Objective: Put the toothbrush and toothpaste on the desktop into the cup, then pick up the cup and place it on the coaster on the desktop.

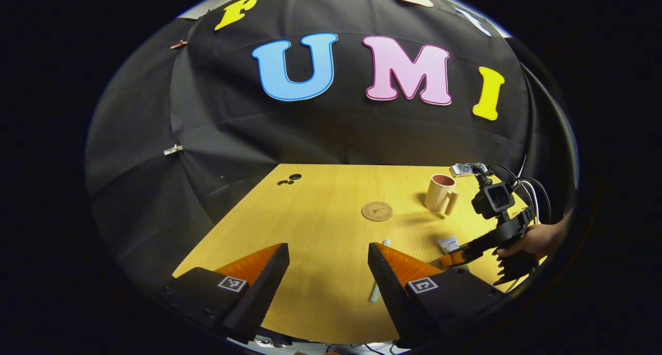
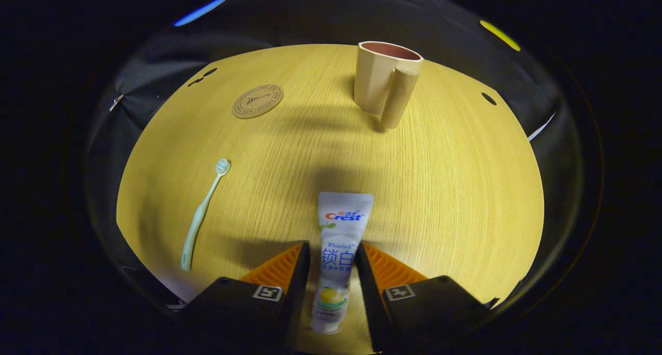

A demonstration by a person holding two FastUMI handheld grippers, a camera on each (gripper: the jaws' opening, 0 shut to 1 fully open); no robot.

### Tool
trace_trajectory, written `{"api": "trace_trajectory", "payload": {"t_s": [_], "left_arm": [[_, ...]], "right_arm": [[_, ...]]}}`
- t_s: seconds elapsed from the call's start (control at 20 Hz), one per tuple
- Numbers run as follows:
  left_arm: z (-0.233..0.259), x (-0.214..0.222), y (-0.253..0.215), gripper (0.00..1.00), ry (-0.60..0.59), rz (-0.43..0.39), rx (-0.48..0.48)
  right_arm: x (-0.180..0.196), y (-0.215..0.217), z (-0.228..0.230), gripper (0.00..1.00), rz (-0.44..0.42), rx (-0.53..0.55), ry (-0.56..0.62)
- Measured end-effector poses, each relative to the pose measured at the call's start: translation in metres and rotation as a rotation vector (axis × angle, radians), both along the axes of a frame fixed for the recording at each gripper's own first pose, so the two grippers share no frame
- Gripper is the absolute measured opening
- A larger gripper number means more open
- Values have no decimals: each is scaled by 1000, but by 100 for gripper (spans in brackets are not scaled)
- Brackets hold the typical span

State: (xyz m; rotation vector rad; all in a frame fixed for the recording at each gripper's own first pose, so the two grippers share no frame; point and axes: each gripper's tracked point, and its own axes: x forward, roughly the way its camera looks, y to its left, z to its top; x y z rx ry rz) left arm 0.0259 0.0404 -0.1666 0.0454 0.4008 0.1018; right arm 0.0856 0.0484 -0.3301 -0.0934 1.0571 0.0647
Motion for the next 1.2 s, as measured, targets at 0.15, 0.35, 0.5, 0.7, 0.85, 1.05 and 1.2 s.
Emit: {"api": "trace_trajectory", "payload": {"t_s": [0.15,0.35,0.5,0.7,0.85,1.05,1.2], "left_arm": [[-13,3,-10,97,33,-28,-7],[-47,12,-23,97,119,-65,-51],[-69,21,-32,98,203,-110,-77],[-104,44,-49,97,335,-177,-110],[-135,57,-60,93,460,-190,-112],[-163,69,-76,82,577,-234,-89],[-177,72,-77,78,638,-234,-29]], "right_arm": [[-2,0,-1,35,40,2,12],[-7,2,0,27,113,35,21],[-17,-7,1,27,123,36,22],[-27,-24,10,27,125,38,-23],[-30,-34,19,26,80,78,-40],[-35,-49,27,26,34,115,-61],[-42,-63,31,27,6,129,-71]]}}
